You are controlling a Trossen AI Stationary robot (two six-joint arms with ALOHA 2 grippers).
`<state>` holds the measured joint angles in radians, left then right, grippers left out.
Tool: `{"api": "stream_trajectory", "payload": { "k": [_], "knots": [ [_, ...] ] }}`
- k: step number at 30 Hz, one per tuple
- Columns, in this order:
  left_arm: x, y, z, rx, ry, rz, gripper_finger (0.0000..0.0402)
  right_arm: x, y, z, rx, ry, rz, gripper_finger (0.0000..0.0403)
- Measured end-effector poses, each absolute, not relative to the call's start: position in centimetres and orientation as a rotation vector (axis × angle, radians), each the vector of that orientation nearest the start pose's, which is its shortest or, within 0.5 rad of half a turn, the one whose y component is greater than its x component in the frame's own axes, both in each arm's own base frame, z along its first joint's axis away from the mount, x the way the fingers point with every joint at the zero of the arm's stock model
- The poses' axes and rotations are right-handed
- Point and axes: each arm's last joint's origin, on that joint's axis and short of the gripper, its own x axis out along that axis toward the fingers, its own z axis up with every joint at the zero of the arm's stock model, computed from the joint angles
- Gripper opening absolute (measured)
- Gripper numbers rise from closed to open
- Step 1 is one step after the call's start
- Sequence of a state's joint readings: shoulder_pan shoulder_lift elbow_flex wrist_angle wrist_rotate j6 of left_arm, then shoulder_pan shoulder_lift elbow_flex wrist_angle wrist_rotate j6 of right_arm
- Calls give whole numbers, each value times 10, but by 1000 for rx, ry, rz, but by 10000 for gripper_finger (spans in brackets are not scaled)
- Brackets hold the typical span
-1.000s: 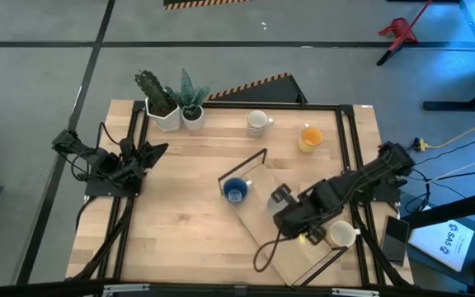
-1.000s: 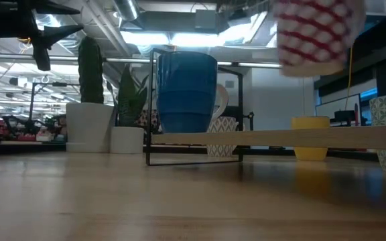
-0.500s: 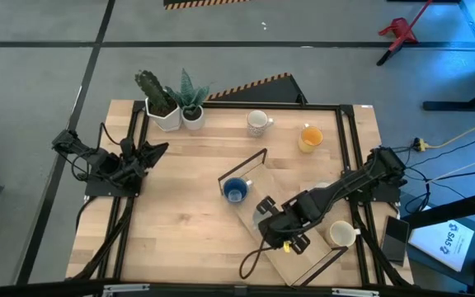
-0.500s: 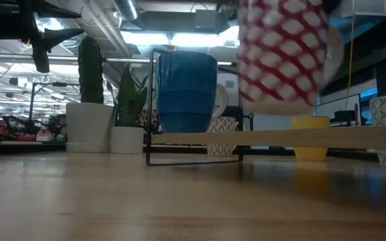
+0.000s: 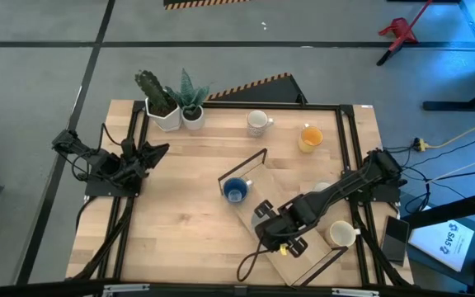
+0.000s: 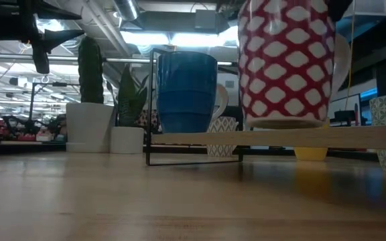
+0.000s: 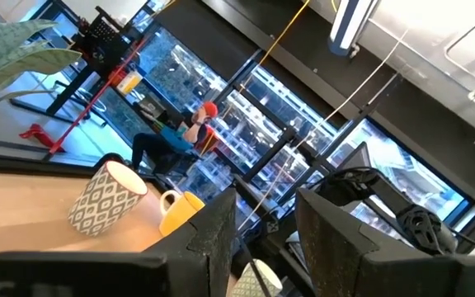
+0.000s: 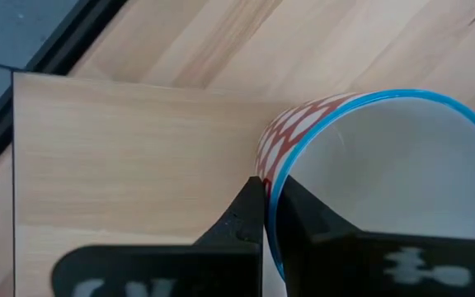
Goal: Place coffee mugs
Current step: Put the red patterned mug on the shelf
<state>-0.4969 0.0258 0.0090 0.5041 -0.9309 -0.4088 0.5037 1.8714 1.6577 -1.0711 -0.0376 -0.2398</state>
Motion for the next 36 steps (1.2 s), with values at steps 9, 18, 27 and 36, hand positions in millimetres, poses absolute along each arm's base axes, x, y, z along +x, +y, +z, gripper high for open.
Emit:
{"api": "stream_trajectory", "payload": {
  "k": [9,18,27,36],
  "knots": [
    [79,-16,206,-719,-458,345,121,329,182,268,-534,1225,612,0],
    [79,-16,206,-719,-457,346,121,332,183,264,-544,1222,619,0],
    [79,-16,206,-717,-456,347,121,333,183,264,-565,1211,632,0],
    [79,-16,206,-718,-456,348,121,336,179,264,-576,1206,627,0]
  ]
}}
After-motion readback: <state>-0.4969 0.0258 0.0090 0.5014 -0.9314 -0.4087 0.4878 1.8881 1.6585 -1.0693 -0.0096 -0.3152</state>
